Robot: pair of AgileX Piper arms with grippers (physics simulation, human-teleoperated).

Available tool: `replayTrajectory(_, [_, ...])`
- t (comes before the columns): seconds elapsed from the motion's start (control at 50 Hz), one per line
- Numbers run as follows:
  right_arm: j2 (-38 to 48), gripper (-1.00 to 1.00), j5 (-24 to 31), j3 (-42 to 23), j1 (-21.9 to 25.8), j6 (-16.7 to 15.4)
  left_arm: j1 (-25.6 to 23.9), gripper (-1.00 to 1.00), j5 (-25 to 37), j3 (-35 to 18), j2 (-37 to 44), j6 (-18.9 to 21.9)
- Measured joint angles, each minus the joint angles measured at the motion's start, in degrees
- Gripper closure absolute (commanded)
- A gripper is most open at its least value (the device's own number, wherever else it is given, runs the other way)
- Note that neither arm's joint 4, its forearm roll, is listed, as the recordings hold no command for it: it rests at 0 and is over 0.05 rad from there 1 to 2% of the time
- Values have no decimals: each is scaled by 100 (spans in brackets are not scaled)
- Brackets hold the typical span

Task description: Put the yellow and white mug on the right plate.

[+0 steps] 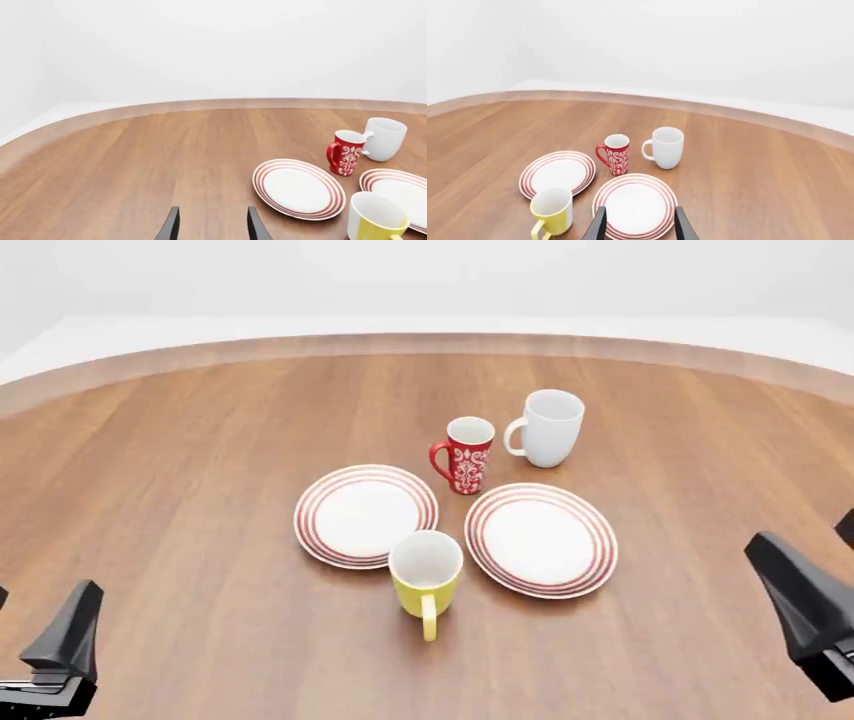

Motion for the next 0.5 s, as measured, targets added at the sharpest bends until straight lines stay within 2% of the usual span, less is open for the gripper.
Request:
replayTrajectory(0.38, [1102, -100, 309, -1082, 930, -245, 0, -100, 0, 0, 0, 0])
replayTrajectory(0.5, [1522, -100, 413, -1363, 1073, -197, 0, -100, 0, 0, 0, 0])
